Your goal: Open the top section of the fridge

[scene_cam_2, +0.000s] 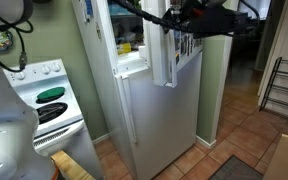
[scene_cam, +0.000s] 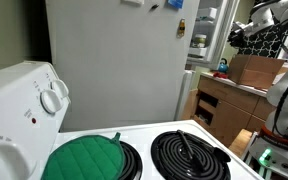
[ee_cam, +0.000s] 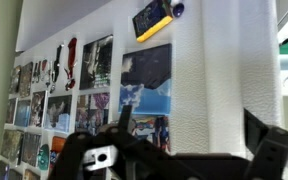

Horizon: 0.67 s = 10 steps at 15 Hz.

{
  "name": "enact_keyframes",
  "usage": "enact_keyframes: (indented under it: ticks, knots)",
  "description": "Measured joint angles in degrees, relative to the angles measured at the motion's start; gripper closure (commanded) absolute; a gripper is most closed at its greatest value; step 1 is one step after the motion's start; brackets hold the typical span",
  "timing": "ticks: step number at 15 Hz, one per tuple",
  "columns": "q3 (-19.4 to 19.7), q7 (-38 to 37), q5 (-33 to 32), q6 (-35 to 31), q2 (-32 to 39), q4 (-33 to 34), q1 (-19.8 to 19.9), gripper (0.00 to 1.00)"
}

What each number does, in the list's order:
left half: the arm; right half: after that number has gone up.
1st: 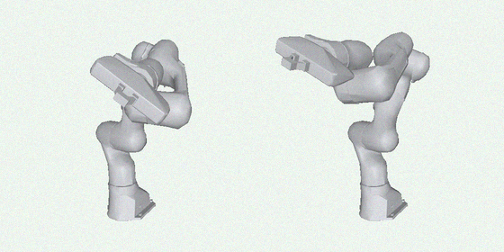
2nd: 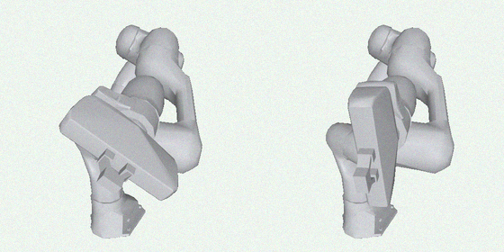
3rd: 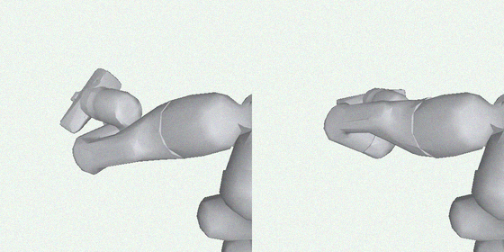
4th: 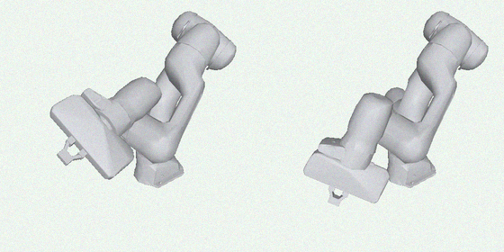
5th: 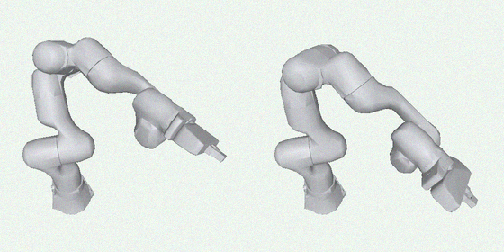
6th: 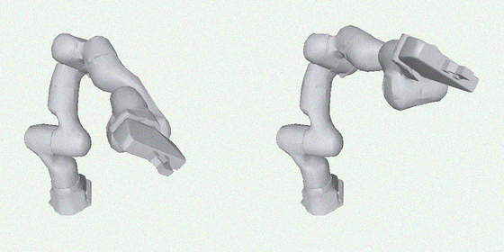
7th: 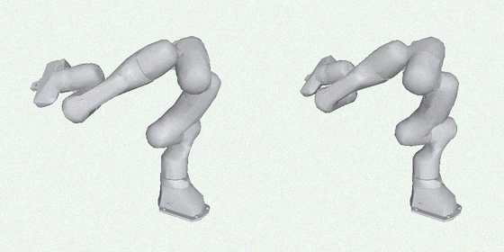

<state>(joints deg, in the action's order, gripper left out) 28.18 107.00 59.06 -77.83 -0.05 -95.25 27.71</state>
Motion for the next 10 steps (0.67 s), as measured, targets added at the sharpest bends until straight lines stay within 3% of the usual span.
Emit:
enact_keyframes:
  ticks: [10]
  knots:
    - [0.5,2.1,-0.59,0.57,-0.14,0.84,0.34,0.0]
